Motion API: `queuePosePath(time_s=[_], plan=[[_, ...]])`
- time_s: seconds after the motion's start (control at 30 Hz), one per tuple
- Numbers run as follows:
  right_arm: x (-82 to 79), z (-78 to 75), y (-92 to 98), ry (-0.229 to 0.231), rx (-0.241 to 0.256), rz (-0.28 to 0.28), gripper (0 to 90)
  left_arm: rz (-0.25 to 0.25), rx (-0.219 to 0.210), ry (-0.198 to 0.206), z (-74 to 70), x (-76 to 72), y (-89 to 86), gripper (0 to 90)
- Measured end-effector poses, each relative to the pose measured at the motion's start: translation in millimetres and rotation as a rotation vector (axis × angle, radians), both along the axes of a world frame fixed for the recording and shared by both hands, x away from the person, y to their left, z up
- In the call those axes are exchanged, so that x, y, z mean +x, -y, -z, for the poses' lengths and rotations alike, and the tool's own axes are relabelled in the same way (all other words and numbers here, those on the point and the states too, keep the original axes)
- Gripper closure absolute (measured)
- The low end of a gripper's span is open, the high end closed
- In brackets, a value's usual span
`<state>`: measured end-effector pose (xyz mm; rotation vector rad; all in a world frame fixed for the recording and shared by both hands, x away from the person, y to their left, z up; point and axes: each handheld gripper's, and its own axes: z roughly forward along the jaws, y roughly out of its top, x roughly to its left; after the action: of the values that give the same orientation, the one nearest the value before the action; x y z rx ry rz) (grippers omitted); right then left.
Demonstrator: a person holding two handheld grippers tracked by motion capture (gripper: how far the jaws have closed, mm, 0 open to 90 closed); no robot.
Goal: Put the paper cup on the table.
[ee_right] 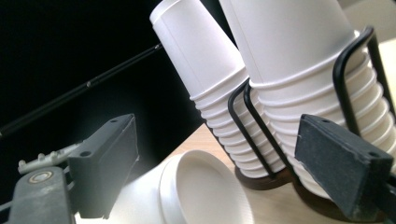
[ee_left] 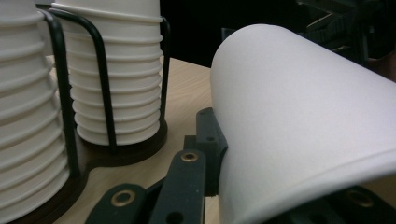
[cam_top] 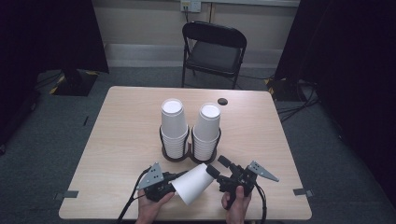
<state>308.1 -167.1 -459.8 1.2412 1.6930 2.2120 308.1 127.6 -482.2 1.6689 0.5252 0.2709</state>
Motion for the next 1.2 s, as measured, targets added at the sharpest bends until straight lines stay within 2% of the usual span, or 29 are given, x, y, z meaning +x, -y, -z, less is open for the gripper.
queuePosePath(time_s=[0.03,0.07,0.13,0.27,0.37,0.4,0.43,0.47,0.5,0.53,0.57,0.6,0.63,0.67,0.7,0.73,0.8,0.83,0.87,0.9,0.93,0.97,1.0,1.07,1.1,1.13,1.17,1.2], plan=[[0.0,0.0,0.0,0.000,0.000,0.000,12.7,0.000,0.000,0.000,0.0,0.0,0.0,86.2],[-1.2,0.3,2.4,0.021,-0.014,-0.014,12.7,-0.008,0.009,-0.003,-0.7,0.5,-3.2,86.1],[-0.9,0.6,3.3,0.018,-0.020,-0.015,13.2,-0.010,0.011,-0.010,-1.1,0.9,-4.6,86.1],[-0.1,2.8,6.2,0.031,-0.089,-0.045,14.3,-0.022,0.040,-0.024,-3.3,2.8,-10.6,86.1],[-0.8,3.9,6.4,0.034,-0.170,-0.004,13.2,-0.032,0.040,-0.022,-6.1,3.8,-16.2,86.1],[-1.4,4.7,6.6,0.054,-0.194,0.015,13.2,-0.029,0.038,-0.023,-7.4,4.0,-17.8,86.1],[-3.5,6.1,6.9,0.118,-0.239,0.034,13.2,-0.034,0.062,-0.019,-11.2,4.4,-19.9,86.0],[-4.8,6.3,6.1,0.154,-0.290,0.053,13.1,-0.033,0.066,-0.022,-13.1,4.5,-20.6,86.0],[-4.8,6.3,6.1,0.154,-0.290,0.053,13.1,-0.033,0.066,-0.022,-13.1,4.5,-20.6,86.1],[-7.2,6.4,4.2,0.192,-0.361,0.061,12.9,-0.032,0.083,-0.025,-17.0,5.0,-21.9,86.1],[-7.2,6.4,4.2,0.192,-0.361,0.061,12.9,-0.032,0.083,-0.025,-17.0,5.0,-21.9,86.0],[-8.7,7.1,2.1,0.213,-0.414,0.063,12.9,-0.027,0.103,-0.033,-20.1,5.1,-22.0,86.1],[-8.7,7.1,2.1,0.213,-0.414,0.063,12.9,-0.027,0.103,-0.033,-20.1,5.1,-22.0,86.1],[-10.7,7.9,-0.8,0.244,-0.483,0.075,12.8,-0.024,0.125,-0.036,-21.9,5.6,-22.4,86.0],[-10.7,7.9,-0.8,0.244,-0.483,0.075,12.8,-0.024,0.125,-0.036,-21.9,5.6,-22.4,86.0],[-12.5,9.5,-3.6,0.254,-0.520,0.073,12.8,-0.019,0.121,-0.035,-22.1,5.9,-22.7,86.0],[-14.2,12.1,-6.3,0.252,-0.552,0.065,12.8,-0.020,0.140,-0.038,-22.9,6.5,-23.6,86.0],[-14.2,12.1,-6.3,0.252,-0.552,0.065,12.8,-0.020,0.140,-0.038,-22.9,6.5,-23.6,86.0],[-14.5,15.0,-8.4,0.218,-0.567,0.068,13.3,-0.017,0.144,-0.044,-23.4,7.0,-23.7,86.0],[-14.5,15.0,-8.4,0.218,-0.567,0.068,13.3,-0.018,0.151,-0.045,-24.2,7.4,-23.7,86.0],[-14.6,18.3,-9.8,0.220,-0.610,0.057,13.9,-0.009,0.153,-0.061,-25.8,8.6,-23.9,86.0],[-14.6,18.3,-9.8,0.220,-0.610,0.057,13.9,-0.009,0.153,-0.061,-25.8,8.6,-23.9,86.0],[-15.9,20.5,-9.1,0.239,-0.607,-0.016,12.7,0.001,0.168,-0.075,-26.7,9.8,-24.2,86.0],[-16.9,20.8,-10.0,0.257,-0.612,-0.013,13.3,0.009,0.189,-0.092,-27.8,11.7,-23.4,86.0],[-17.5,21.0,-11.5,0.263,-0.637,-0.003,13.0,0.013,0.205,-0.105,-28.4,12.8,-23.2,86.0],[-17.7,22.0,-13.7,0.293,-0.674,-0.022,12.5,0.024,0.225,-0.123,-29.1,14.6,-21.9,86.1],[-17.7,22.0,-13.7,0.293,-0.674,-0.022,12.5,0.024,0.225,-0.123,-29.1,14.6,-21.9,86.1],[-18.7,22.6,-16.8,0.314,-0.740,-0.033,12.5,0.020,0.241,-0.140,-30.2,15.5,-19.5,86.0]])
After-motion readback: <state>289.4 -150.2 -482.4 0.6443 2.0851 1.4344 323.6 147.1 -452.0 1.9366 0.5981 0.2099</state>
